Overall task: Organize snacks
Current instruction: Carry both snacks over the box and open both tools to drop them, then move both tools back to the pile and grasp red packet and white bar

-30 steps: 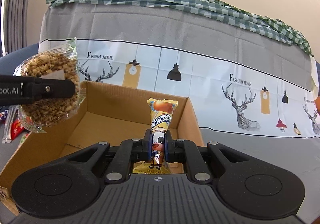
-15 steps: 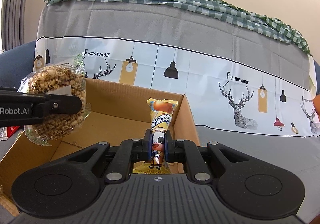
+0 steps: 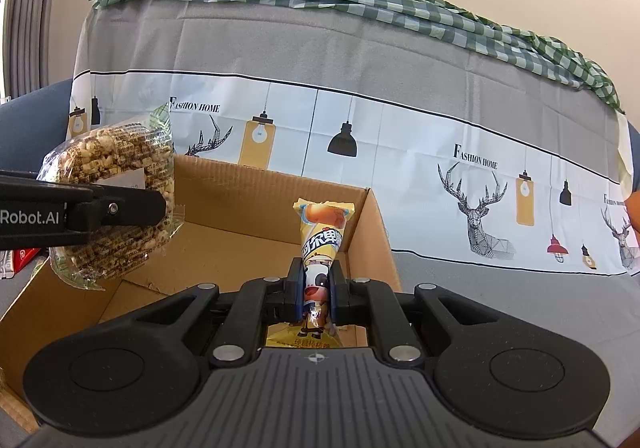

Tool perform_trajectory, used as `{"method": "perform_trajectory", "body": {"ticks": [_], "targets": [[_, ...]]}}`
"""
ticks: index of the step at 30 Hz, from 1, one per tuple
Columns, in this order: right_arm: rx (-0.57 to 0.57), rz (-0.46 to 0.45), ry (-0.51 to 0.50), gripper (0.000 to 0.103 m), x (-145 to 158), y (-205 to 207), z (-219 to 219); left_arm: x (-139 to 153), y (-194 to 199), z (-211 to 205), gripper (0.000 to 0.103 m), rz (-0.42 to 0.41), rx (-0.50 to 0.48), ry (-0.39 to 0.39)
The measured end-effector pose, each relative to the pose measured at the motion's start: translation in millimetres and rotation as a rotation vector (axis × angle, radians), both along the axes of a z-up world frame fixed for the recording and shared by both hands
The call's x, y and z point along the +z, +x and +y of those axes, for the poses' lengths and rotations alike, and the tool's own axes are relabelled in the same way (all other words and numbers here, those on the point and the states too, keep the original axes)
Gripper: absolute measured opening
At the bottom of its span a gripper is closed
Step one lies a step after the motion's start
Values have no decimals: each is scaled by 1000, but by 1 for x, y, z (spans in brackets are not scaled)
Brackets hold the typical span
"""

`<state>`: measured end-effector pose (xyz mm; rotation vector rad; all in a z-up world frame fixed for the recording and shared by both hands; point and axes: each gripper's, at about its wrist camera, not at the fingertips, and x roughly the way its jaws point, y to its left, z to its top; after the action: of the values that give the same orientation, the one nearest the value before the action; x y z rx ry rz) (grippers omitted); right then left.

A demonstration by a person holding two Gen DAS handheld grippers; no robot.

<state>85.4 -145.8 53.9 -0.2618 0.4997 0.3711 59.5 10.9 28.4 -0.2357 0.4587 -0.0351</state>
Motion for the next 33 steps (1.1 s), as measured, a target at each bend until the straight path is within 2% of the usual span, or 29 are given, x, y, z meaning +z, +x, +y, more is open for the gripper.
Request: {"method": "perform_trajectory", "body": {"ticks": [20, 21, 22, 23, 24, 26, 33], "targets": [[6, -6, 0, 12, -1, 0, 0, 2, 0, 0, 27, -4, -14, -9], [5, -7, 0, 12, -1, 0, 0, 3, -1, -1, 28, -9, -22, -15], [3, -9, 0, 13, -1, -1, 0, 4, -1, -1, 37, -14, -26, -16], [0, -11, -2, 21, 0, -1, 0, 5, -2, -2, 53, -25, -28, -15], [-4, -17, -2, 36, 0, -1, 0, 6, -4, -3, 59, -41, -27, -13], [-11, -34, 6, 52, 2, -2, -1, 9, -6, -5, 62, -65, -27, -6], [-48, -76, 26, 53, 4, -2, 0, 10, -15, -7, 62, -142, -10, 29]]}}
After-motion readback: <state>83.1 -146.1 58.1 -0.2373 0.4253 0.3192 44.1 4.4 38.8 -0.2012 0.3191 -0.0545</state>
